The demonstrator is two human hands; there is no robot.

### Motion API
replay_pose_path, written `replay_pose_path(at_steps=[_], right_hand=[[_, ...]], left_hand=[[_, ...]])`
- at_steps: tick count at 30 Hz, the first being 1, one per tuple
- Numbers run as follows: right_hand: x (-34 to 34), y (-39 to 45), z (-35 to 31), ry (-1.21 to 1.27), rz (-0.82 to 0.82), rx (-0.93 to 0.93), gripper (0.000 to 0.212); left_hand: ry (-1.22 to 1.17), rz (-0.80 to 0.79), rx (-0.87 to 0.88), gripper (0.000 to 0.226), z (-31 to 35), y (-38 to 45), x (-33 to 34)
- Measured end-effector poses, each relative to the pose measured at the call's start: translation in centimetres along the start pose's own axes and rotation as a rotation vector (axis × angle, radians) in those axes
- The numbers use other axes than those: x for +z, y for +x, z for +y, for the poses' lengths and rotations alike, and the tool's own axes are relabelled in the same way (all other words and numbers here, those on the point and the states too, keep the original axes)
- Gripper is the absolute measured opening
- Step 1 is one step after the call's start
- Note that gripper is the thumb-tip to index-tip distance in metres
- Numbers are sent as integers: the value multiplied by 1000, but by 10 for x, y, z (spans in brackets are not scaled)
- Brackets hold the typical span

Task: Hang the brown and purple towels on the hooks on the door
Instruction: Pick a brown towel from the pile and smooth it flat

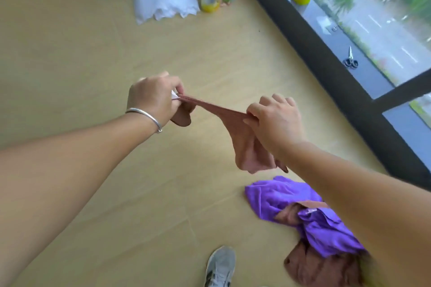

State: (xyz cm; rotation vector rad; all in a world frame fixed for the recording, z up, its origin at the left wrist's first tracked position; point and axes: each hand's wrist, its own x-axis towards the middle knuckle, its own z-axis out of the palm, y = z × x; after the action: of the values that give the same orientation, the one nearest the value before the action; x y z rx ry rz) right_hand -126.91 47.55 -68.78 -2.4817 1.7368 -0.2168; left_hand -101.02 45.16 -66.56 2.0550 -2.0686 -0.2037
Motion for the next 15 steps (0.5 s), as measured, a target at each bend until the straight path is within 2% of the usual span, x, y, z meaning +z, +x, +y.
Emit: replay_pose_path(at_steps=[3,8,12,15], right_hand=[[-34,39,-46,90,84,-20,31],[-47,57,-95,161,-48,-35,20],[-18,21,-103,39,-154,-71,26],[21,-22,-94,-3,-327,-53,21]], left_hand=[[-68,158,-7,3,-39,-1,-64],[-104,257,160,6,-74,-51,-120],[-107,225,263,4,-70,-113,-99],[-136,140,233,9,-49,-168,-49]])
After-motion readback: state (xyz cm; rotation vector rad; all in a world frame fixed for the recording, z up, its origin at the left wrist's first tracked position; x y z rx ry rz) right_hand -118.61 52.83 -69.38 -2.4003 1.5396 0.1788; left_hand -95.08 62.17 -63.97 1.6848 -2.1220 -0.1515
